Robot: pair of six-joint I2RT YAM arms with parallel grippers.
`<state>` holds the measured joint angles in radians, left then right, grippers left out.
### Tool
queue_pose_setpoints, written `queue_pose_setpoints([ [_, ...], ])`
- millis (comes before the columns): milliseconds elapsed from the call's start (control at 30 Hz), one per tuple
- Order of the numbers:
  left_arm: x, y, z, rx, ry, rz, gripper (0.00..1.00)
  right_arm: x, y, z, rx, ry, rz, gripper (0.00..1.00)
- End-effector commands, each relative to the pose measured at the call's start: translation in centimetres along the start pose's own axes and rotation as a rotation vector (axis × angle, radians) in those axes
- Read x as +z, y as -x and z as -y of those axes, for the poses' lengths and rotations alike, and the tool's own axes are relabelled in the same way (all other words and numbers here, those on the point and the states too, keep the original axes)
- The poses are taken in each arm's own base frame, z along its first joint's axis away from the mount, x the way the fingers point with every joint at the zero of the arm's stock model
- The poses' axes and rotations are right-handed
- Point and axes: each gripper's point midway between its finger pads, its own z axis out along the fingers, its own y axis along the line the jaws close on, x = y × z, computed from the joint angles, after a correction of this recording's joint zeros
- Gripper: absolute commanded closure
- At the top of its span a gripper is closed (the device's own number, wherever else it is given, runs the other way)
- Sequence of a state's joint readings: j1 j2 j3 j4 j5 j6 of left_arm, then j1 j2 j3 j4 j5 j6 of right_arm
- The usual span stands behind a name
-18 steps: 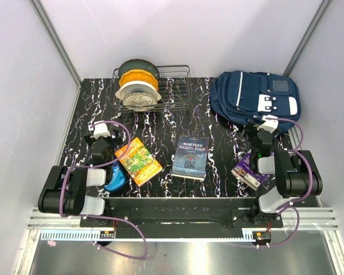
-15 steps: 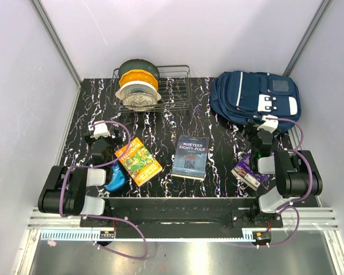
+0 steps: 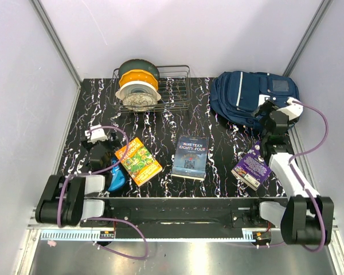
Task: Pack the student bag
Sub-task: Unzip the student bag at the center of the board.
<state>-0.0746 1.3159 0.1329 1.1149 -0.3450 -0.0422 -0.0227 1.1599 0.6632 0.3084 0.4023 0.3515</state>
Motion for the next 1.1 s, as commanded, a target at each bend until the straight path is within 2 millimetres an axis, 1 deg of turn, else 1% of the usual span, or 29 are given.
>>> queue_pose_setpoints([
  [0, 0.5, 5.9, -1.8, -0.109, 0.151, 0.102, 0.01, -2.2, -2.2, 1.0, 0.091, -0.033, -0.117, 0.00],
  [33, 0.0, 4.9, -2.7, -0.086, 0.205, 0.005, 0.01, -2.3, -2.1, 1.0, 0.168, -0.055, -0.118, 0.00],
  [67, 0.6, 7.4, -2.8, -0.128, 0.247, 0.006, 0.01, -2.7, -3.0, 1.3, 0.192, -0.077, -0.161, 0.00],
  [100, 0.4, 7.6, -3.5, -0.218, 0.318, -0.024, 0.01, -2.8, -3.2, 0.8, 0.215, -0.062, -0.178, 0.00],
  [133, -0.5, 5.9, -3.9, -0.190, 0.354, -0.138, 0.01, -2.9, -3.8, -0.2, 0.255, -0.022, -0.217, 0.00],
  [167, -0.1, 7.3, -3.4, -0.257, 0.353, -0.130, 0.01, -2.9, -4.2, -0.6, 0.270, -0.009, -0.239, 0.00],
  [200, 0.0, 7.4, -2.7, -0.275, 0.325, -0.155, 0.01, -2.7, -4.6, -1.0, 0.278, 0.004, -0.263, 0.00],
  [233, -0.6, 6.7, -2.6, -0.269, 0.320, -0.210, 0.01, -2.7, -5.0, -1.6, 0.290, 0.026, -0.287, 0.00],
  [267, -0.4, 7.9, -2.0, -0.332, 0.312, -0.202, 0.01, -2.7, -5.3, -1.9, 0.297, 0.029, -0.306, 0.00],
  [333, -1.0, 7.9, -1.0, -0.366, 0.268, -0.256, 0.01, -2.3, -6.0, -2.9, 0.325, 0.056, -0.357, 0.00],
  [367, -0.9, 9.0, -0.3, -0.380, 0.228, -0.251, 0.01, -2.1, -6.4, -3.2, 0.338, 0.063, -0.379, 0.00],
  [400, -1.1, 9.8, 1.2, -0.394, 0.141, -0.266, 0.01, -1.5, -7.4, -3.6, 0.371, 0.053, -0.417, 0.00],
  [467, -1.4, 11.3, 2.9, -0.399, 0.030, -0.268, 0.01, -1.0, -8.4, -4.2, 0.418, 0.054, -0.469, 0.00],
  [500, -1.9, 11.9, 4.8, -0.411, -0.086, -0.285, 0.01, -0.3, -9.1, -4.5, 0.453, 0.036, -0.496, 0.00],
  [533, -2.2, 12.8, 5.8, -0.413, -0.150, -0.282, 0.01, 0.1, -9.4, -4.3, 0.469, 0.017, -0.503, 0.01],
  [600, -3.4, 13.5, 7.7, -0.408, -0.276, -0.300, 0.01, 1.5, -9.6, -3.5, 0.524, -0.042, -0.489, 0.01],
  [633, -3.9, 13.8, 8.3, -0.406, -0.320, -0.308, 0.01, 2.3, -9.2, -2.3, 0.545, -0.085, -0.462, 0.00],
  [700, -4.9, 14.0, 9.2, -0.378, -0.394, -0.321, 0.01, 3.2, -9.1, -0.8, 0.606, -0.150, -0.447, 0.00],
  [733, -5.2, 14.1, 9.2, -0.370, -0.404, -0.323, 0.01, 3.2, -9.5, 0.1, 0.622, -0.188, -0.462, 0.00],
  [767, -5.5, 13.9, 9.3, -0.351, -0.421, -0.327, 0.01, 3.5, -9.4, 1.5, 0.640, -0.225, -0.467, 0.00],
  [867, -6.3, 13.9, 9.4, -0.352, -0.442, -0.331, 0.01, 4.0, -9.4, 3.1, 0.634, -0.268, -0.462, 0.00],
  [900, -6.4, 14.3, 9.5, -0.352, -0.454, -0.318, 0.01, 4.3, -9.6, 3.6, 0.627, -0.281, -0.457, 0.00],
  [1033, -6.5, 14.1, 9.8, -0.350, -0.473, -0.318, 0.01, 6.2, -9.0, 3.7, 0.628, -0.229, -0.419, 0.00],
  [1067, -6.5, 14.2, 9.8, -0.350, -0.476, -0.319, 0.01, 6.9, -8.6, 3.5, 0.635, -0.218, -0.414, 0.00],
])
